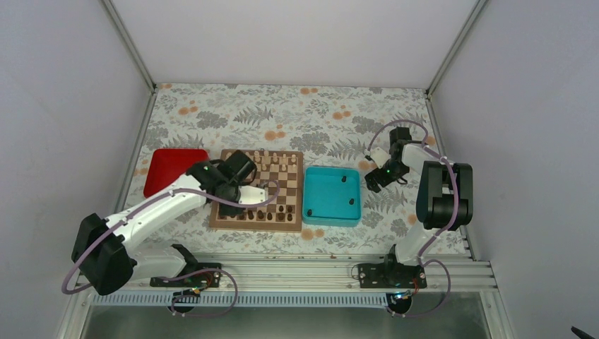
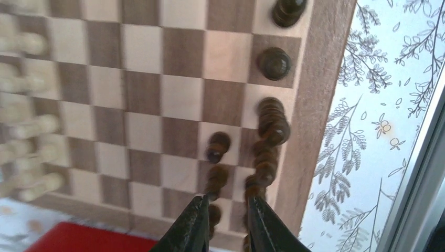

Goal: Set up the chess pieces on the board
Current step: Place the chess piece on the chessboard, then pick up the chess piece from the storage box.

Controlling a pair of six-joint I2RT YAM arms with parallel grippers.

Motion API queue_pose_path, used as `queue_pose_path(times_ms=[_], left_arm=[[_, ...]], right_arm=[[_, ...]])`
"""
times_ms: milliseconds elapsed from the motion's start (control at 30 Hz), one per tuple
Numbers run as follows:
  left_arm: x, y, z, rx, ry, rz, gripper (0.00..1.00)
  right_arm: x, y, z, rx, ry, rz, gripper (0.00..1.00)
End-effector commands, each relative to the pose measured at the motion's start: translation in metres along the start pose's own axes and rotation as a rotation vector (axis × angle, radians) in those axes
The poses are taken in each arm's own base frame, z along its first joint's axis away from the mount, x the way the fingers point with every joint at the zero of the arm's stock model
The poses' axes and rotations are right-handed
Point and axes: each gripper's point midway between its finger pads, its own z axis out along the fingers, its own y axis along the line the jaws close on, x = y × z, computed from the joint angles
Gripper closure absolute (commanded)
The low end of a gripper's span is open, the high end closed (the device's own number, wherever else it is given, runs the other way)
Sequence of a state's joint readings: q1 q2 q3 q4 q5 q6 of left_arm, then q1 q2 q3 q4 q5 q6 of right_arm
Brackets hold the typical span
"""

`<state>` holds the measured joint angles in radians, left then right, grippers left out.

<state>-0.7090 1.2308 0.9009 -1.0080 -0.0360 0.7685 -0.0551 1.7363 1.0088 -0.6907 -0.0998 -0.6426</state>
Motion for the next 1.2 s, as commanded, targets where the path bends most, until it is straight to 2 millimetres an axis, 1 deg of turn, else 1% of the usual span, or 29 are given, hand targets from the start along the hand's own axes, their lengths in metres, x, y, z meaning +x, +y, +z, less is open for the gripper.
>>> queue_pose_path(times_ms=[0,100,200,267,300,367,433,533,567,700,800,867,1033,1167], left_arm=[[-0.011,0.028,-0.044,-0.09,-0.007,0.034,0.79],[-0.031,0.049,-0.072,-0.153,-0.062,0.045,0.78],[-0.057,0.075,-0.092,-0.22,-0.134,0.035,0.76],[-0.081,0.092,-0.104,-0.259,-0.213,0.025,0.72],[-0.097,0.1,-0.112,-0.275,-0.279,0.022,0.69],[-0.124,0.109,-0.12,-0.274,-0.376,0.028,0.61],[-0.151,0.111,-0.121,-0.25,-0.448,0.051,0.58],[-0.188,0.105,-0.104,-0.19,-0.488,0.111,0.55],[-0.199,0.102,-0.091,-0.16,-0.482,0.13,0.55],[-0.235,0.087,-0.062,-0.091,-0.505,0.194,0.55],[-0.261,0.076,-0.047,-0.042,-0.537,0.217,0.55],[-0.282,0.072,-0.044,-0.005,-0.572,0.225,0.55],[-0.319,0.062,-0.024,0.077,-0.602,0.254,0.55],[-0.341,0.054,-0.003,0.11,-0.595,0.274,0.56]], right_arm=[[0.003,-0.003,0.002,-0.003,0.0,0.016,0.0],[-0.002,-0.005,-0.005,0.007,-0.026,0.012,0.0],[-0.01,-0.004,-0.015,0.007,-0.066,0.002,0.0],[-0.014,-0.004,-0.02,0.008,-0.087,-0.004,0.0],[-0.015,-0.005,-0.021,0.011,-0.093,-0.009,0.0],[-0.015,-0.006,-0.02,0.011,-0.088,-0.008,0.0],[-0.014,-0.006,-0.016,0.005,-0.078,-0.007,0.0],[-0.013,-0.005,-0.014,0.004,-0.073,-0.009,0.0],[-0.013,-0.005,-0.013,0.002,-0.074,-0.009,0.0],[-0.013,-0.004,-0.014,-0.002,-0.078,-0.008,0.0],[-0.013,-0.004,-0.013,-0.005,-0.076,-0.006,0.0],[-0.014,-0.004,-0.013,-0.005,-0.077,-0.006,0.0],[-0.012,-0.002,-0.01,-0.015,-0.068,-0.008,0.0],[-0.012,0.0,-0.01,-0.023,-0.07,-0.01,0.0]])
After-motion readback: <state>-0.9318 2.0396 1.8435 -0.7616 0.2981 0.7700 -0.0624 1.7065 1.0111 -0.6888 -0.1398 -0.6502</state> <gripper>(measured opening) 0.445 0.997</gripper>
